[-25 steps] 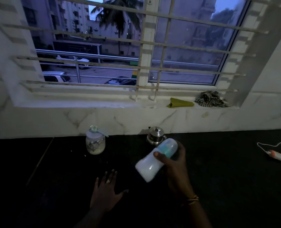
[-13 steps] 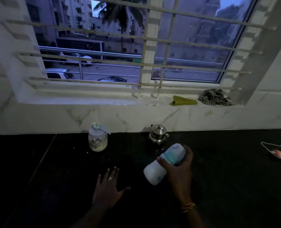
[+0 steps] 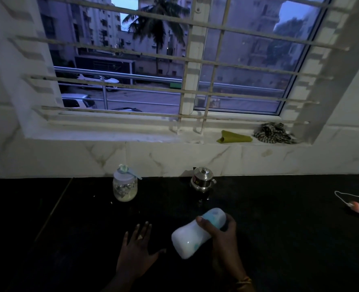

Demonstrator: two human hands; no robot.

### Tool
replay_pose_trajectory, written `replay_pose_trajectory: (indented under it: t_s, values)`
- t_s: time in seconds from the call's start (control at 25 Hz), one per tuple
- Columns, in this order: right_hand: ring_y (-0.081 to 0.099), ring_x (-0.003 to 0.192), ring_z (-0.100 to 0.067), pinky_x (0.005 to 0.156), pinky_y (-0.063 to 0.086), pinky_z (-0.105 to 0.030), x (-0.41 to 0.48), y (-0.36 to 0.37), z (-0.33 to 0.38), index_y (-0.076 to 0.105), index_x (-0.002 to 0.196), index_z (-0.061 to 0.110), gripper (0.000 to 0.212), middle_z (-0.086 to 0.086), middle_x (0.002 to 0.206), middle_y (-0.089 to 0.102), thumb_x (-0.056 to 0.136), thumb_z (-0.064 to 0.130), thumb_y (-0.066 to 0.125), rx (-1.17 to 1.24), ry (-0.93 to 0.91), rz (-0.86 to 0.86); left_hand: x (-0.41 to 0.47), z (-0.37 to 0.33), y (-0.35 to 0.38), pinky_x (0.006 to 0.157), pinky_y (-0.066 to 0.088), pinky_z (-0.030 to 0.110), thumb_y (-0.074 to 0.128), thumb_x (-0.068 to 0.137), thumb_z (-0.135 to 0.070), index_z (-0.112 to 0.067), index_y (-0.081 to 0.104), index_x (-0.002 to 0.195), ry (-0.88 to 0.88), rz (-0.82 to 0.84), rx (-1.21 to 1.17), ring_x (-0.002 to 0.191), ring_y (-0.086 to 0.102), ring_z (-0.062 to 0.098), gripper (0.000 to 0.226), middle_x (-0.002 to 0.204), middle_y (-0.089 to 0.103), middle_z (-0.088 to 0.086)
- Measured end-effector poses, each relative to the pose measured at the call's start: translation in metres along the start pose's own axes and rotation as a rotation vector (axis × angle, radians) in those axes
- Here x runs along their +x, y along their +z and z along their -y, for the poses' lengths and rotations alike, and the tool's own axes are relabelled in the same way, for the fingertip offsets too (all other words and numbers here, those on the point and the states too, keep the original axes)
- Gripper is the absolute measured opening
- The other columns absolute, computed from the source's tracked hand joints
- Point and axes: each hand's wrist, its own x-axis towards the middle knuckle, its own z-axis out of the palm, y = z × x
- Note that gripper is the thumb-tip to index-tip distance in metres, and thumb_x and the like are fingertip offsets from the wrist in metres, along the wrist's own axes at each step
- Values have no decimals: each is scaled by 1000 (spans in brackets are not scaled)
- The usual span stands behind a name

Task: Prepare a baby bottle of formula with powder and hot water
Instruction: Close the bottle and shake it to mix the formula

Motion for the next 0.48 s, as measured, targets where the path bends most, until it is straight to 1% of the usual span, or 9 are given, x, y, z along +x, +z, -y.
replay_pose_trajectory:
  t_s: [0.08, 0.12, 0.16, 0.2, 0.24, 0.32, 0.4, 0.44, 0.48]
  values:
    - [52, 92, -23, 75, 48, -41, 4, -2, 0, 29, 136, 23, 81, -8, 120, 46, 71, 8, 75, 95, 16, -69, 2, -1, 1, 109, 2, 38, -4, 54, -92, -25, 25, 145, 26, -31, -4, 143, 22, 13, 116, 151, 17, -14]
    - [52, 90, -23, 79, 48, -43, 3, -1, 1, 28, 137, 23, 81, -11, 121, 47, 72, 9, 75, 109, 27, -85, 0, -1, -2, 107, 5, 38, -2, 58, -91, -24, 32, 143, 28, -38, 5, 140, 30, 14, 113, 150, 24, -13]
    - [51, 88, -22, 80, 47, -43, 2, -2, -1, 29, 137, 23, 81, -12, 122, 47, 71, 9, 75, 90, 37, -72, 0, -1, -5, 104, 13, 39, 1, 65, -89, -22, 47, 135, 13, 43, -3, 131, 45, 16, 107, 143, 42, -9]
    - [50, 85, -20, 78, 47, -42, 2, -2, -3, 31, 136, 23, 80, -14, 125, 47, 71, 8, 75, 42, 47, -54, 0, 0, -3, 98, 21, 40, 3, 72, -85, -19, 60, 123, 3, 76, 6, 119, 57, 18, 101, 131, 58, -6]
    - [49, 84, -18, 73, 46, -40, 3, -2, -6, 33, 135, 23, 80, -14, 128, 46, 69, 8, 76, -4, 51, -51, 2, 2, 1, 94, 25, 40, 4, 77, -81, -17, 67, 114, -3, 118, -5, 110, 63, 19, 97, 121, 66, -4]
    - [47, 90, -20, 68, 44, -37, 4, -1, -6, 32, 137, 24, 84, -12, 126, 46, 68, 9, 77, -41, 36, -70, 5, 6, 9, 92, 27, 40, 6, 77, -80, -18, 70, 109, 6, 119, -28, 105, 66, 18, 95, 115, 69, -4]
    - [50, 94, -24, 75, 47, -41, 9, -6, -8, 32, 136, 23, 86, -9, 117, 50, 65, 15, 81, -23, -9, -91, 4, 5, 9, 93, 27, 40, 10, 74, -83, -21, 69, 111, 13, 110, -36, 106, 65, 15, 93, 116, 68, -7]
    - [55, 96, -24, 82, 49, -44, 6, -6, -9, 35, 134, 19, 86, -6, 115, 54, 62, 21, 83, -57, -35, -67, 5, 5, 9, 93, 26, 39, 10, 74, -83, -21, 69, 111, 5, 105, -36, 106, 65, 15, 93, 117, 68, -8]
    - [60, 98, -25, 87, 50, -47, 2, -6, -12, 39, 131, 16, 85, -6, 114, 58, 59, 27, 84, -104, -37, 11, 7, 6, 12, 93, 26, 39, 9, 75, -82, -21, 69, 111, -2, 97, -17, 106, 65, 15, 93, 117, 68, -8]
